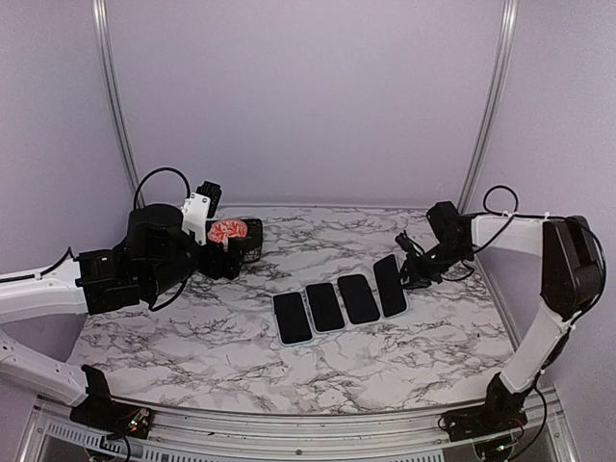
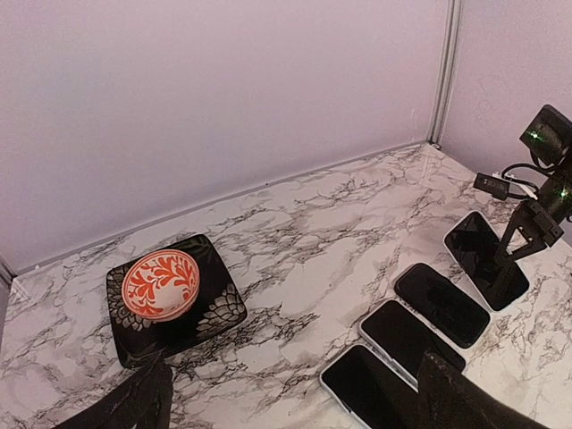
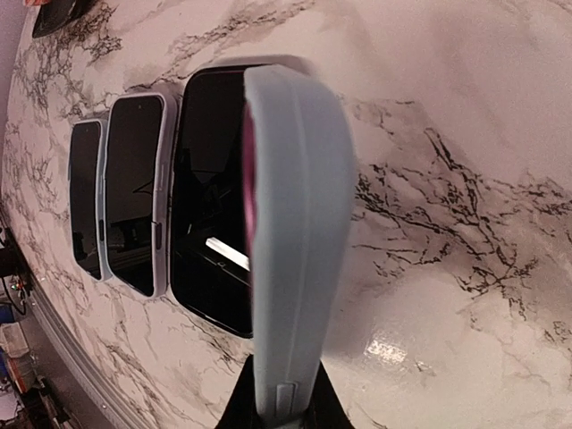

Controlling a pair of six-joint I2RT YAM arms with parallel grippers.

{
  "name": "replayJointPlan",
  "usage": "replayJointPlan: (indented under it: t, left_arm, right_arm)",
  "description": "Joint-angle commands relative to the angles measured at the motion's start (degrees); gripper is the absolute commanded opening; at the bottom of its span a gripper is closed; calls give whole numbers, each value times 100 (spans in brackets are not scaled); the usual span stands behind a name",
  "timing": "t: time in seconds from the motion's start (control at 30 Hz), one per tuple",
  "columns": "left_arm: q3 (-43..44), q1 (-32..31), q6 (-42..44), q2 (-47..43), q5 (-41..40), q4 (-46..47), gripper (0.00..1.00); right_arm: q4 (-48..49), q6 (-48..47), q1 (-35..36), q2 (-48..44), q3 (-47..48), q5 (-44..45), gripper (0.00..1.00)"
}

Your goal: Put the phone into the phone case

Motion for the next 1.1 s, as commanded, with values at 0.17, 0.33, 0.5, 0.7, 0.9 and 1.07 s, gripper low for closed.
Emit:
replayJointPlan:
  t: [0.17,0.33,0.5,0.7,0.9,1.07]
  left_arm:
    - [-55,72,-84,-168,-20,-149,96]
    - [-80,73,-84,-207,-55,-149,96]
    - [-58,81,-54,-228,-162,-166,96]
    - [-91,117,-64,-232,-364,-167,96]
    - [264,644,-244,134,-493,-605,99]
    - [287,1538,-607,305,-202,-604,99]
  right_arm:
    - [-241,-253,-372,531,447,-136,9]
    - [-139,-329,-425,1041,689,277,18]
    - [-203,-237,-463,1303,758,807,24]
    - [-303,-11,-464,909,793,1602,39]
    - [252,189,-458,-64,703,2549,97]
    - [1789,288,-463,-1037,-163,2937,99]
